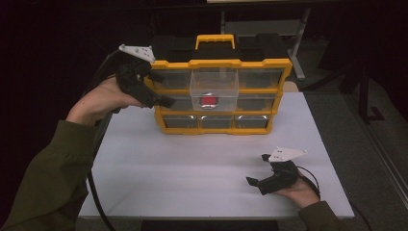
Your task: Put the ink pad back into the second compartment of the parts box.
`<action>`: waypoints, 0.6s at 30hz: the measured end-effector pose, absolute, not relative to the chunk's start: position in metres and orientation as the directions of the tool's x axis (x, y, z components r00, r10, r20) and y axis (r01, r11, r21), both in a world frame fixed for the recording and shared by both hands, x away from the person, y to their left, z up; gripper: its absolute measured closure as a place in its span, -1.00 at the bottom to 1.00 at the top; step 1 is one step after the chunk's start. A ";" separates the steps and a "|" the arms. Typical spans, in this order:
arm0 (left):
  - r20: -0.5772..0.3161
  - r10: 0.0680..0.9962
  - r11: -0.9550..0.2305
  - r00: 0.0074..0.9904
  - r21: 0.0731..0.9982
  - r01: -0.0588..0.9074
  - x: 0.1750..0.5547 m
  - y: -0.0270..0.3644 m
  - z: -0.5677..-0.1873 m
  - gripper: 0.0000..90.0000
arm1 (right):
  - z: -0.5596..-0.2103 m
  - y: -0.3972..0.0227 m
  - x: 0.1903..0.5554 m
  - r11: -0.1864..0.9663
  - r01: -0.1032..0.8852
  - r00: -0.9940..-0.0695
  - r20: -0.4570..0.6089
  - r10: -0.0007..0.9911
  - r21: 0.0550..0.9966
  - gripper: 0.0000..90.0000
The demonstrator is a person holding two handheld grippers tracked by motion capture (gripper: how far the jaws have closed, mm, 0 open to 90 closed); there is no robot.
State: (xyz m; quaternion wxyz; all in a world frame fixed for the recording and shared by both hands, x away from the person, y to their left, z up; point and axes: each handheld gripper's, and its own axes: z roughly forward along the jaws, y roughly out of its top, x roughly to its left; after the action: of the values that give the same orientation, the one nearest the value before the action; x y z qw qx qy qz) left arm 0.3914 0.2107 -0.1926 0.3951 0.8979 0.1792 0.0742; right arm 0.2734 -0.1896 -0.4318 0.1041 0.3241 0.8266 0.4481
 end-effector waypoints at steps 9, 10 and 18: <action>-0.008 0.441 -0.592 0.897 0.749 0.298 0.372 0.232 -0.236 -1.00 | -0.432 -0.189 0.274 0.388 0.439 -0.770 0.117 0.627 0.810 -1.00; -0.006 0.448 -0.591 0.894 0.749 0.301 0.370 0.234 -0.241 -1.00 | -0.432 -0.189 0.274 0.388 0.439 -0.770 0.117 0.627 0.810 -1.00; -0.014 0.480 -0.564 0.877 0.762 0.320 0.356 0.246 -0.278 -1.00 | -0.432 -0.189 0.274 0.388 0.438 -0.770 0.115 0.628 0.811 -1.00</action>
State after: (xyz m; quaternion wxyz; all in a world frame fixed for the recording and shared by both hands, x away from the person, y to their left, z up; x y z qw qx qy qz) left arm 0.3557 0.2457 -0.2779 0.4079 0.8788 0.2276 0.0979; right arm 0.2737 -0.1886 -0.4319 0.1057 0.3223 0.8264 0.4496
